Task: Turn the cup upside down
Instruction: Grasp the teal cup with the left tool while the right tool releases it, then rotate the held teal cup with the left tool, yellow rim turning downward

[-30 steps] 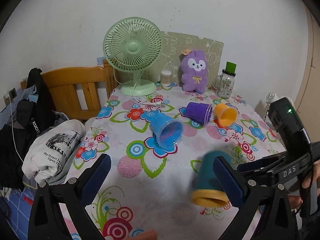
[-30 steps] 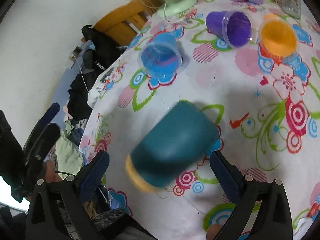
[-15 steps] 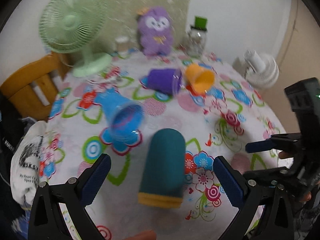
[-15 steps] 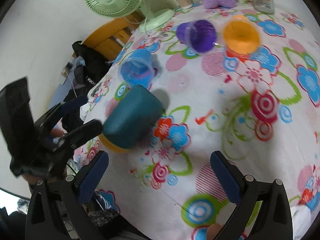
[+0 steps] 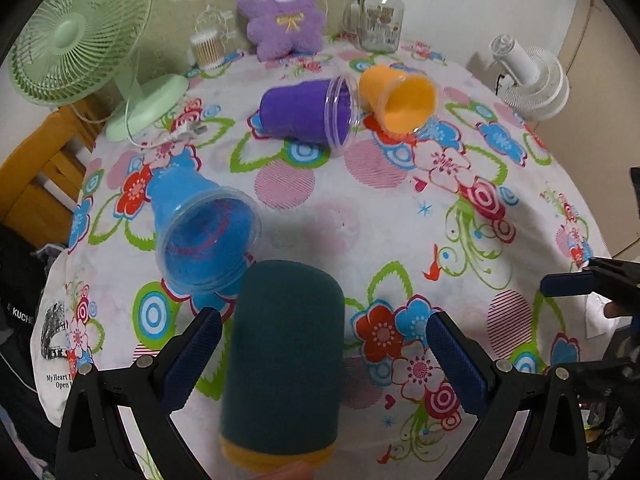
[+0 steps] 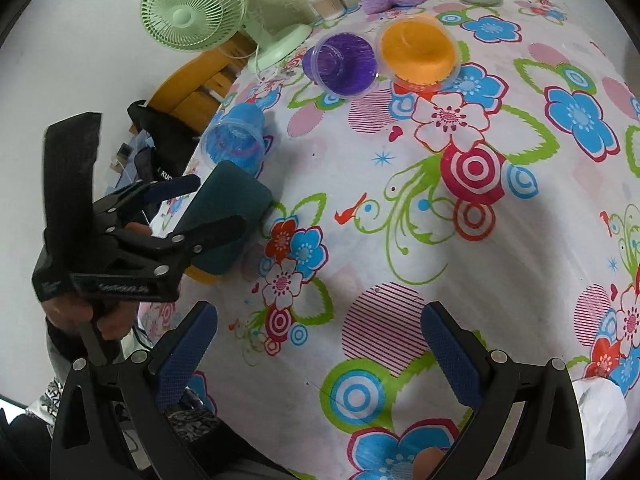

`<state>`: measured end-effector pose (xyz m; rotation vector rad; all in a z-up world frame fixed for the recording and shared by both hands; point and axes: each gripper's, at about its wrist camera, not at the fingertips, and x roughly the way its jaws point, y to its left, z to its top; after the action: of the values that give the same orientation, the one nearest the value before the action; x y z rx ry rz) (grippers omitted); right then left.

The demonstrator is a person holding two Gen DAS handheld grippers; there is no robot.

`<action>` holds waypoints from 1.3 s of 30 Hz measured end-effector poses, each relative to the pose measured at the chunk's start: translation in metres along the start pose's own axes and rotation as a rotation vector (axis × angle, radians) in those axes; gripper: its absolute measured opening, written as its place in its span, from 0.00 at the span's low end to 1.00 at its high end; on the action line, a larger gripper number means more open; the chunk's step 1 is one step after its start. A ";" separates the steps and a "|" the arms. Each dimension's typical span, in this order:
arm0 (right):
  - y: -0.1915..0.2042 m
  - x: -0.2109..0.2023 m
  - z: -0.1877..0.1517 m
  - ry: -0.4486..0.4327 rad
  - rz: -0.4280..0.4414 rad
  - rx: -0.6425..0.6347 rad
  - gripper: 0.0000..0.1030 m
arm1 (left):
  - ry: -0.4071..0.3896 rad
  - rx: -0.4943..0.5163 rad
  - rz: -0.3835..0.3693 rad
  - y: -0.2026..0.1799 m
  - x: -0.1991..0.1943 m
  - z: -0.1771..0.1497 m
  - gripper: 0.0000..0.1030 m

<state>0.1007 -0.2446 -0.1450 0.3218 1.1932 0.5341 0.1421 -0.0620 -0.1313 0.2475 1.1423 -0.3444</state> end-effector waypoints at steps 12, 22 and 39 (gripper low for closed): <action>-0.005 0.001 0.002 -0.005 0.015 0.008 1.00 | 0.111 0.073 0.085 0.007 0.025 0.005 1.00; -0.003 0.001 0.001 -0.011 0.027 0.010 1.00 | 0.172 0.054 0.117 0.023 0.038 0.007 0.70; 0.012 -0.015 -0.003 -0.048 0.033 -0.025 1.00 | -0.187 -0.050 0.035 0.005 -0.083 -0.009 0.67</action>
<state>0.0914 -0.2427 -0.1277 0.3317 1.1357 0.5666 0.1057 -0.0428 -0.0585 0.1867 0.9605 -0.3010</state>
